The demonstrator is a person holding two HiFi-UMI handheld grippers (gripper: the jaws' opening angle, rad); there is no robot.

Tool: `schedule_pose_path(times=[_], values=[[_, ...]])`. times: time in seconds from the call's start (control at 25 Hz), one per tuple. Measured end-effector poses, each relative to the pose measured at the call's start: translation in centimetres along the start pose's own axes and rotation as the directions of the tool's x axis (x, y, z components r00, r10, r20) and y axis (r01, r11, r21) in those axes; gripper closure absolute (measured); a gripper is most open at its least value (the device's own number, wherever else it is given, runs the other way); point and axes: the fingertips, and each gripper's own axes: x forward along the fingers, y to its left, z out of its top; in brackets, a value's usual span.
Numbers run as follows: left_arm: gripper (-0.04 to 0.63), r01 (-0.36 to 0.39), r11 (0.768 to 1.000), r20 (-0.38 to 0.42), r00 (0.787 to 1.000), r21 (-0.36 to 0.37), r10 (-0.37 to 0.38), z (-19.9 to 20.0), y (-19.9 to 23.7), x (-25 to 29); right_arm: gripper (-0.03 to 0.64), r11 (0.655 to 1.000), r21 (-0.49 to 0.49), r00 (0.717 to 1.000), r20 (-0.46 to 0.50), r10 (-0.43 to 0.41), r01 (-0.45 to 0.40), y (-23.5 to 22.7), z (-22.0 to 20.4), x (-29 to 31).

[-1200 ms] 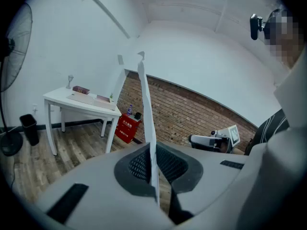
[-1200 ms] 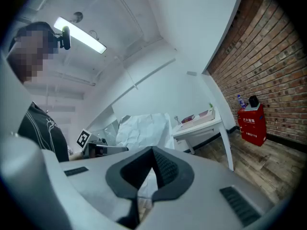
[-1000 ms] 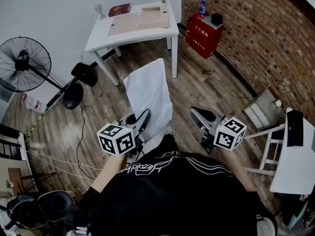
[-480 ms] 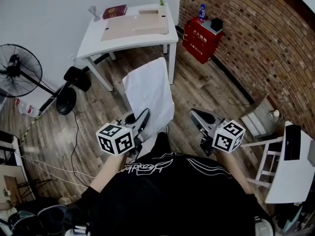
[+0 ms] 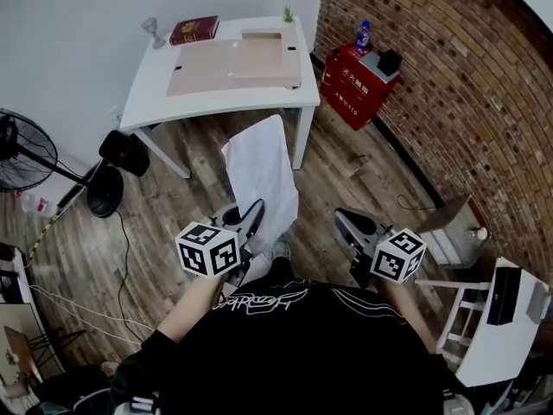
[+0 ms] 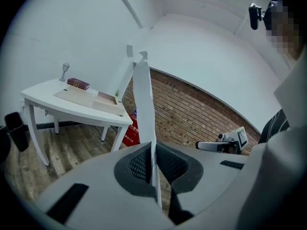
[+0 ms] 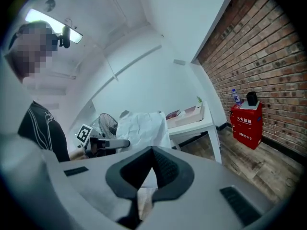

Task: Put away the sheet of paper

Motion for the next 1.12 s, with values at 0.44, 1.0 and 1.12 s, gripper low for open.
schedule_pose_path(times=[0.44, 1.0, 1.12], values=[[0.563, 0.033, 0.999, 0.002, 0.999, -0.003, -0.033, 9.7, 7.8, 6.8, 0.617, 0.999, -0.021, 0.999, 0.026, 0.045, -0.045, -5.3, 9.2, 10.0], [0.563, -0.131, 0.990, 0.057, 0.989, -0.045, 0.133, 17.0, 15.4, 12.3, 0.615, 0.990, 0.021, 0.990, -0.014, 0.140, -0.140, -14.7, 15.2, 16.8], [0.563, -0.158, 0.986, 0.076, 0.984, -0.056, 0.162, 19.8, 16.8, 14.1, 0.615, 0.980, -0.002, 0.980, -0.029, 0.197, -0.197, -16.7, 18.3, 19.6]])
